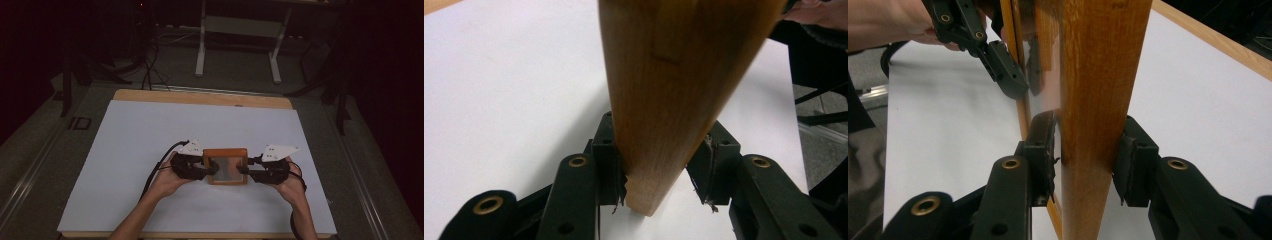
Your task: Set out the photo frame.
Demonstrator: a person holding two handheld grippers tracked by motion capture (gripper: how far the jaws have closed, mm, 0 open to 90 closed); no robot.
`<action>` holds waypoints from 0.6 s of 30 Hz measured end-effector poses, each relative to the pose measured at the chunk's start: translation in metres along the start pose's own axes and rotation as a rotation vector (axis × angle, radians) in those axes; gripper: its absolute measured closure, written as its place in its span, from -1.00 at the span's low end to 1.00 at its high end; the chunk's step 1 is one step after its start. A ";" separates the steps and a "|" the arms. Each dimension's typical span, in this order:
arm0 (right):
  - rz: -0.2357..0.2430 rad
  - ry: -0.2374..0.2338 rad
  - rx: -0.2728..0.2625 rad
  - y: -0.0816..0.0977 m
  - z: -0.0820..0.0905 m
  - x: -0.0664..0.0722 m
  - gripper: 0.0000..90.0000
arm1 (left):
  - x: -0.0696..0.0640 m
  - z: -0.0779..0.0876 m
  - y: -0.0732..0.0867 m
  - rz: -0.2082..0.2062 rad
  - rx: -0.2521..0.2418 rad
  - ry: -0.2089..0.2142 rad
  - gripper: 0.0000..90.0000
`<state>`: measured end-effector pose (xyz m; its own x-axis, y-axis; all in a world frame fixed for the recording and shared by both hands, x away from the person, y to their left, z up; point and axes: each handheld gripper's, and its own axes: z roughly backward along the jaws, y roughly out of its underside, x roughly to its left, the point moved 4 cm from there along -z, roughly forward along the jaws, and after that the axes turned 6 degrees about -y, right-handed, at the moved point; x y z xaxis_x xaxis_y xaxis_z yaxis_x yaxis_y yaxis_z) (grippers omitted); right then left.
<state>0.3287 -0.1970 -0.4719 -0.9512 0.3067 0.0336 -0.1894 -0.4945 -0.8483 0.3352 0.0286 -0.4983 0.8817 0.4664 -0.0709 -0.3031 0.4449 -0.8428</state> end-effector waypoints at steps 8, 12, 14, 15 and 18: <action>-0.015 -0.012 -0.032 -0.004 0.000 0.000 0.42 | 0.001 0.008 -0.003 0.014 -0.013 0.005 0.37; -0.031 -0.011 -0.045 -0.006 -0.003 -0.001 0.41 | 0.003 0.012 -0.003 0.028 -0.014 0.002 0.38; -0.036 -0.013 -0.051 -0.007 -0.005 -0.001 0.40 | 0.004 0.014 -0.003 0.031 -0.015 0.000 0.38; -0.036 -0.013 -0.051 -0.007 -0.005 -0.001 0.40 | 0.004 0.015 -0.003 0.033 -0.017 0.000 0.38; -0.045 -0.019 -0.059 -0.008 -0.008 0.000 0.40 | 0.006 0.018 -0.002 0.041 -0.021 0.001 0.37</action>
<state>0.3324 -0.1869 -0.4688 -0.9468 0.3114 0.0818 -0.2176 -0.4315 -0.8755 0.3347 0.0442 -0.4869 0.8690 0.4832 -0.1065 -0.3317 0.4091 -0.8501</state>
